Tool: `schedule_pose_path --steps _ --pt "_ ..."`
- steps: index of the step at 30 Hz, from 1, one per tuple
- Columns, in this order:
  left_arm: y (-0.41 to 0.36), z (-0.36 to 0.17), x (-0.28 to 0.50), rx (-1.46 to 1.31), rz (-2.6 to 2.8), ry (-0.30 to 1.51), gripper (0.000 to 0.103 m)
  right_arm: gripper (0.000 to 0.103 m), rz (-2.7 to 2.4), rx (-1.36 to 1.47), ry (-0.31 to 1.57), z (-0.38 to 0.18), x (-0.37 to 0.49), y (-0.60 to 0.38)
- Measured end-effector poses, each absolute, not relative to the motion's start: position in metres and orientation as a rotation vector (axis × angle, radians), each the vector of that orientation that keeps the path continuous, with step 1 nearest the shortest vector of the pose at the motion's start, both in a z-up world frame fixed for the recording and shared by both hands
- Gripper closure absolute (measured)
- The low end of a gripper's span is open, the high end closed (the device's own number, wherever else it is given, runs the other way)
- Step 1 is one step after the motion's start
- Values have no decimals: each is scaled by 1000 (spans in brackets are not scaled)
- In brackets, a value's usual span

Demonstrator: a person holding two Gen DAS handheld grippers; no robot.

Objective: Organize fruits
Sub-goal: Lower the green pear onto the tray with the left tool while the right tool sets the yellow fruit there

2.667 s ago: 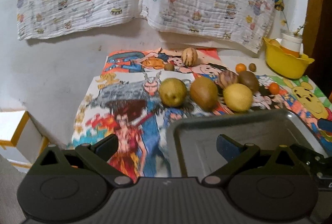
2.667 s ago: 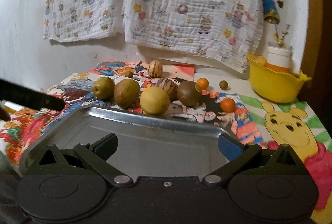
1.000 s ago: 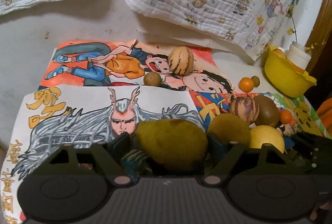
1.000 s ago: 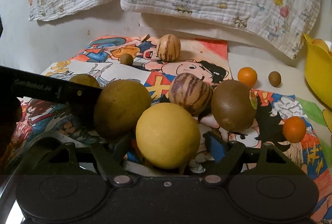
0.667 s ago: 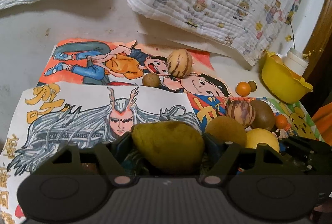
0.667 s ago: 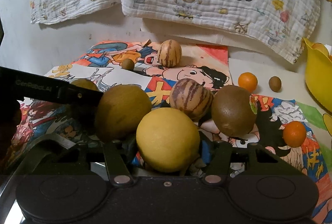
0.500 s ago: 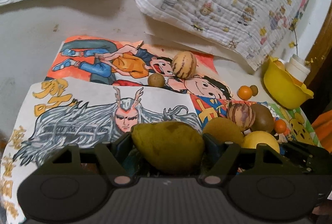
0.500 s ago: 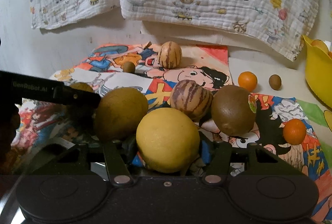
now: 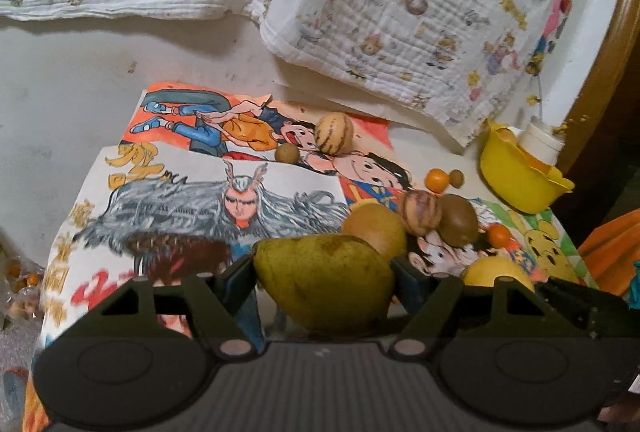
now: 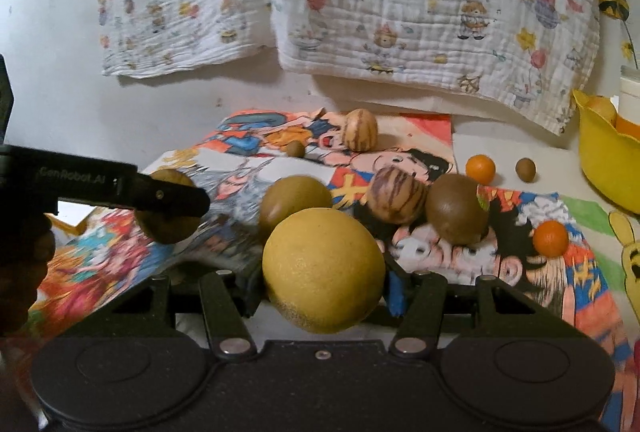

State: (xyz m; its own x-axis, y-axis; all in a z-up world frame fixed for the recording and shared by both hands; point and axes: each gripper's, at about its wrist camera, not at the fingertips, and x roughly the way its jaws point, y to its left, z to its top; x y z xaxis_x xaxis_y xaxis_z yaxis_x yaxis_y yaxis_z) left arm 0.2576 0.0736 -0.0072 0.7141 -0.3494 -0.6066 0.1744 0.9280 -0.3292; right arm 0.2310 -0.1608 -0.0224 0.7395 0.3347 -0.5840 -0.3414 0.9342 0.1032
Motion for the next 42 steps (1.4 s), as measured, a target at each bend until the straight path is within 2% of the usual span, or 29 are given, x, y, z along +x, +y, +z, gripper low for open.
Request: schedule_pose_path --steps 7,21,42 --pt "69 -4 212 -275 -332 717 27 44 399 -30 664 -18 177 -162" --pt "37 -14 135 -141 -411 729 27 44 397 -60 695 -25 117 -184" --pt "21 -26 113 -13 -392 733 26 43 389 -66 658 -34 103 -195"
